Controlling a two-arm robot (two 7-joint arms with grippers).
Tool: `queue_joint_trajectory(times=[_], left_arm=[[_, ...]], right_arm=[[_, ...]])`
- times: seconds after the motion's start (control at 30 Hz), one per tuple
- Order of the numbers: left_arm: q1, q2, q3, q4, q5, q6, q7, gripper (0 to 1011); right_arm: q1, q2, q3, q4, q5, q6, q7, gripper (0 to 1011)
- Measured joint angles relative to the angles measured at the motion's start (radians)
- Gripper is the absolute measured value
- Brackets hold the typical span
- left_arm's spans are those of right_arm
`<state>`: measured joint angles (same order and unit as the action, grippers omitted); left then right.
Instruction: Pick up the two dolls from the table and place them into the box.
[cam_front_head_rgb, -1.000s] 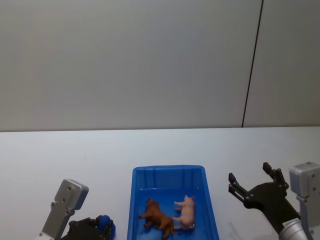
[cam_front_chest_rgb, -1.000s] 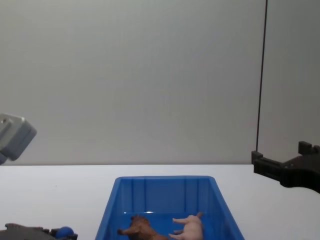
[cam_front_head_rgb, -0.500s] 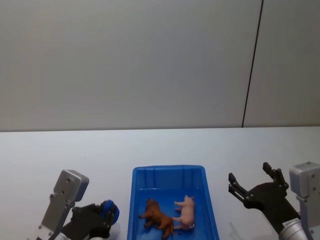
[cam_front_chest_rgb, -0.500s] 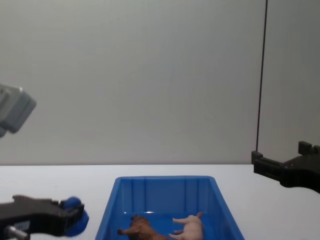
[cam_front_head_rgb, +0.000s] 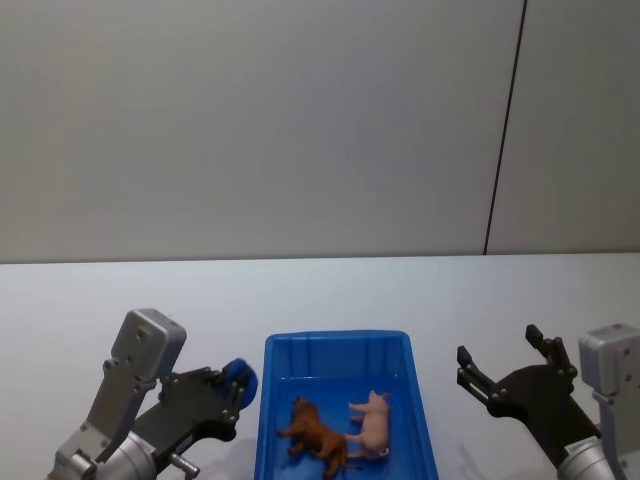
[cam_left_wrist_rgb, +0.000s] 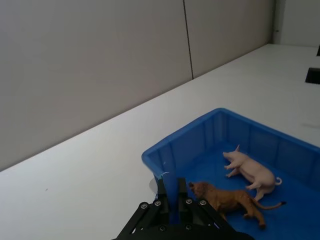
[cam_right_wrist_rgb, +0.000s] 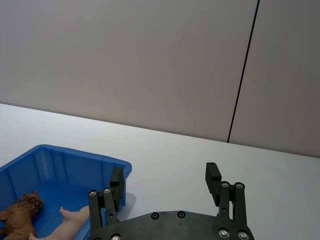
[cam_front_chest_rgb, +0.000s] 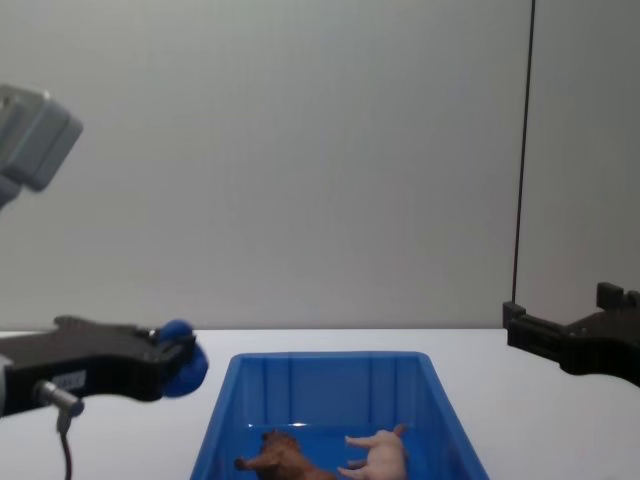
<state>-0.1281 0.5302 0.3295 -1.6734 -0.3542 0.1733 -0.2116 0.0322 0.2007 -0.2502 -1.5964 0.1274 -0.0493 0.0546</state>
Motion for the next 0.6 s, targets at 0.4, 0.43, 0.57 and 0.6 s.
queue_joint_trajectory(times=[0.4, 0.43, 0.57, 0.6], left_arm=[[-0.036, -0.020, 0.002, 0.012, -0.008, -0.062, -0.128, 85], [-0.041, -0.023, 0.002, 0.016, -0.013, -0.071, -0.148, 116], [-0.054, -0.032, 0.006, 0.030, -0.027, -0.091, -0.197, 219], [-0.060, -0.037, 0.007, 0.036, -0.035, -0.099, -0.220, 257]], right_arm=[[0.000, 0.000, 0.000, 0.000, 0.000, 0.000, 0.000, 1001], [0.000, 0.000, 0.000, 0.000, 0.000, 0.000, 0.000, 1001], [0.000, 0.000, 0.000, 0.000, 0.000, 0.000, 0.000, 1001], [0.000, 0.000, 0.000, 0.000, 0.000, 0.000, 0.000, 1001]])
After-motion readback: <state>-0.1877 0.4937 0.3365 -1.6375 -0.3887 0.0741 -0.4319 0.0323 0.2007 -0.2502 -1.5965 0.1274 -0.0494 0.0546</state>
